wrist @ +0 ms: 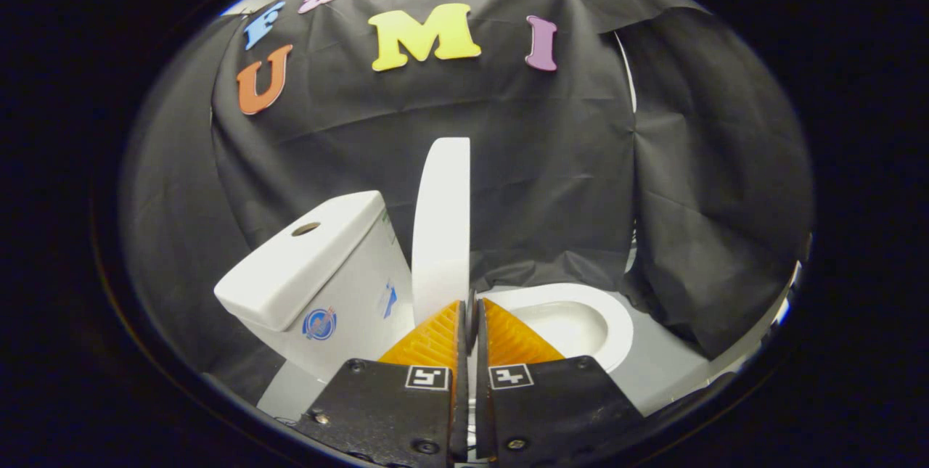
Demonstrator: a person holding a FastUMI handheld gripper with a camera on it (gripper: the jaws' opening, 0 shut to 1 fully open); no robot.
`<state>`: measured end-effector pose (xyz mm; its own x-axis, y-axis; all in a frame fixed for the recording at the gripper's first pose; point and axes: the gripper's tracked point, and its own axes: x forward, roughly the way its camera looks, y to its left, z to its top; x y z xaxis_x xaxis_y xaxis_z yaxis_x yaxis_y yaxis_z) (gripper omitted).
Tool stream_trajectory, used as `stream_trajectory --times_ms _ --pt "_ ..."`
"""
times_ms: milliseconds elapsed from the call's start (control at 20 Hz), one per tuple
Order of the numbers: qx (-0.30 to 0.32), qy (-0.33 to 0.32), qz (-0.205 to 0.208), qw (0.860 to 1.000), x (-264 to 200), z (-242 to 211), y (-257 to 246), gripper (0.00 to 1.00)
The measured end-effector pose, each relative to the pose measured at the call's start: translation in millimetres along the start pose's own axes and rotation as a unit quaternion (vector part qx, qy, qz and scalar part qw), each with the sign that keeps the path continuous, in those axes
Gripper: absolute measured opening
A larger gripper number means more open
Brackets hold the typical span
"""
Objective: Open the toilet lid.
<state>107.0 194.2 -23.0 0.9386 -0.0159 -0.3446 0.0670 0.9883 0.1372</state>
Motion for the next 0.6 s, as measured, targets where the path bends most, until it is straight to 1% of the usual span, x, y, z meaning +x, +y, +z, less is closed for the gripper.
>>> stream_trajectory --times_ms 300,600 --pt "-0.042 -0.017 0.001 0.999 -3.4 -0.1 28.7 0.08" --pt "-0.086 -0.017 0.015 0.996 -2.4 -6.6 65.9 0.09"
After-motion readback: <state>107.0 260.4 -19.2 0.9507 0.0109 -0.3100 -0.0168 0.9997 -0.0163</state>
